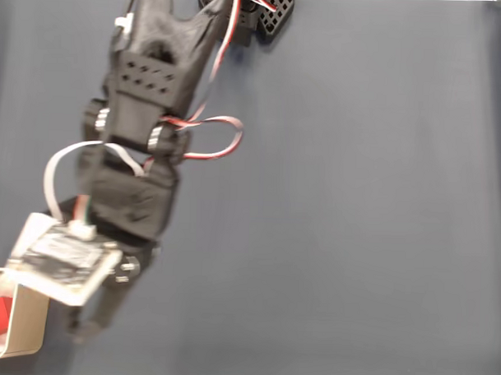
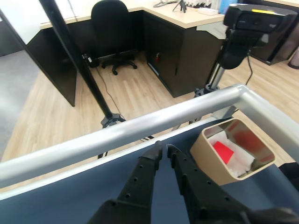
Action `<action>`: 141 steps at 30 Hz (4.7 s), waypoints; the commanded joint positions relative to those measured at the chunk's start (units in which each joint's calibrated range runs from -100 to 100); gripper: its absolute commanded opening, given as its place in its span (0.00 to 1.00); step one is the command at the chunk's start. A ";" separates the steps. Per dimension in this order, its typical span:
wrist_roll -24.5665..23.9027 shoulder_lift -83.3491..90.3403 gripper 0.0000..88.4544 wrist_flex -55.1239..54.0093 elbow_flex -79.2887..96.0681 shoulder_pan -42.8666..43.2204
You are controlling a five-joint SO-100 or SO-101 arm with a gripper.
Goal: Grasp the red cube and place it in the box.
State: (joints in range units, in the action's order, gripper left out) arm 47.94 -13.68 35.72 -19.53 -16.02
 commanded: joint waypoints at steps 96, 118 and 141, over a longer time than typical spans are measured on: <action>1.66 113.50 0.00 34.36 119.35 17.44; 1.51 113.59 0.00 40.18 119.35 17.02; 0.98 113.59 0.00 40.18 119.35 15.46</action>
State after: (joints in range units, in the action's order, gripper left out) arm 49.21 100.00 74.70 99.37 0.15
